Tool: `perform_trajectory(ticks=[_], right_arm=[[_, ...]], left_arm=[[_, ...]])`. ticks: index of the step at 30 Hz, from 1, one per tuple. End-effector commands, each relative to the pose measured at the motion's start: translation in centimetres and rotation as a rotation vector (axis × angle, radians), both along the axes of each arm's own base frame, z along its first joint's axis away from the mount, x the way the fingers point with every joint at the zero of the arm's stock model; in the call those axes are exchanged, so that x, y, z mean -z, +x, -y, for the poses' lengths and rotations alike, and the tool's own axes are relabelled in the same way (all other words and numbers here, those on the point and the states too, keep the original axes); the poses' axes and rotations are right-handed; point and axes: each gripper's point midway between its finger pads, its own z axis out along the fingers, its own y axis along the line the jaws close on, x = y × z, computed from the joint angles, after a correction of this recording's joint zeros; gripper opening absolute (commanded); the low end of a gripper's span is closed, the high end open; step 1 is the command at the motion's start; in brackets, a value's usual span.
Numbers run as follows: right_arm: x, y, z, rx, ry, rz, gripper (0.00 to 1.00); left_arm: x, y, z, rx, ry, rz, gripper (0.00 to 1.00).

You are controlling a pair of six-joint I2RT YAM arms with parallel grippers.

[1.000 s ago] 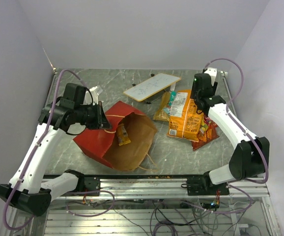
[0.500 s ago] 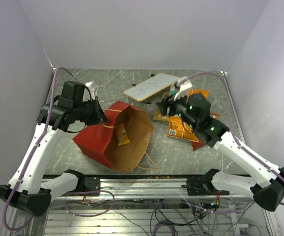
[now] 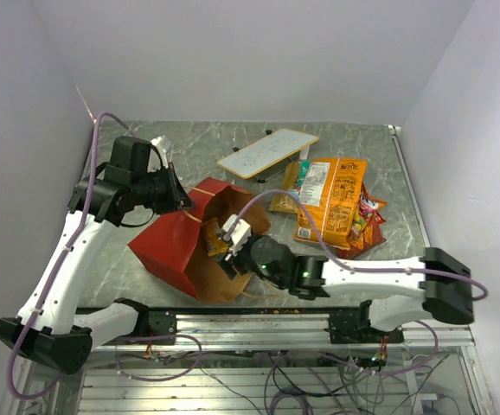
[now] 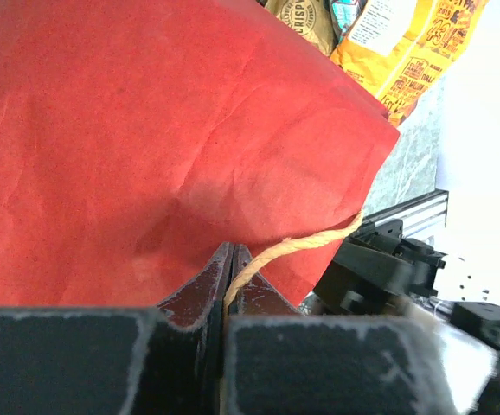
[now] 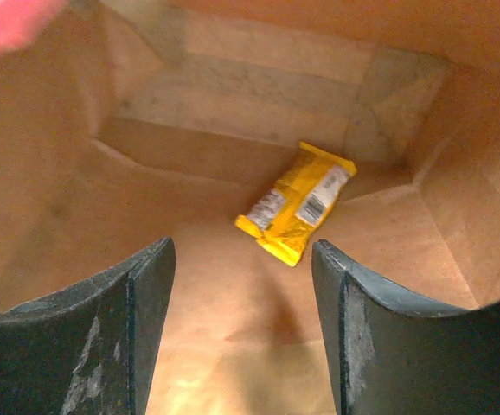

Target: Take the snacks out of the paper bag

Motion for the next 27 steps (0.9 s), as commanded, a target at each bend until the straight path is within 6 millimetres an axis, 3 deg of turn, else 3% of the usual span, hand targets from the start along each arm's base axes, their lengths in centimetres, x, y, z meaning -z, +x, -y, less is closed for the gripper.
perform_trajectory(ticks=[1,6,11,14,19,22,24,27], right_arm=[[1.3,3.7,-1.3,0.146,0.028,0.154,0.65],[4.9,6.6,-2.7,0.286,0.028,0.196,0.74],[8.0,7.5,-4.9,0.260,0.006,0.156,0.77],[10.0,8.7,-5.3,0.291,-0.011,0.110,0.77],[14.5,10.0,-4.8,0.332,-0.087,0.063,0.78],[15.3,10.2,-4.3,0.340,-0.120,0.055,0.76],[17.3,10.0,-3.6,0.352,-0.186,0.040,0.72],[17.7,9.9,-3.1,0.360,-0.214,0.035,0.61]], left_arm=[[-2.0,0.4,0.4,-0.022,-0.052,0.055,0.07],[-2.4,0.4,0.4,-0.033,-0.059,0.056,0.07],[-2.6,0.3,0.6,-0.027,-0.072,0.051,0.07],[-2.5,0.3,0.5,-0.025,-0.064,0.047,0.07],[-2.2,0.1,0.5,-0.028,-0.068,0.040,0.07],[-1.7,-0.1,0.4,-0.028,-0.059,0.030,0.07],[-1.2,-0.3,0.1,-0.034,-0.048,0.024,0.07],[-0.7,-0.5,-0.5,-0.050,-0.021,0.021,0.07]])
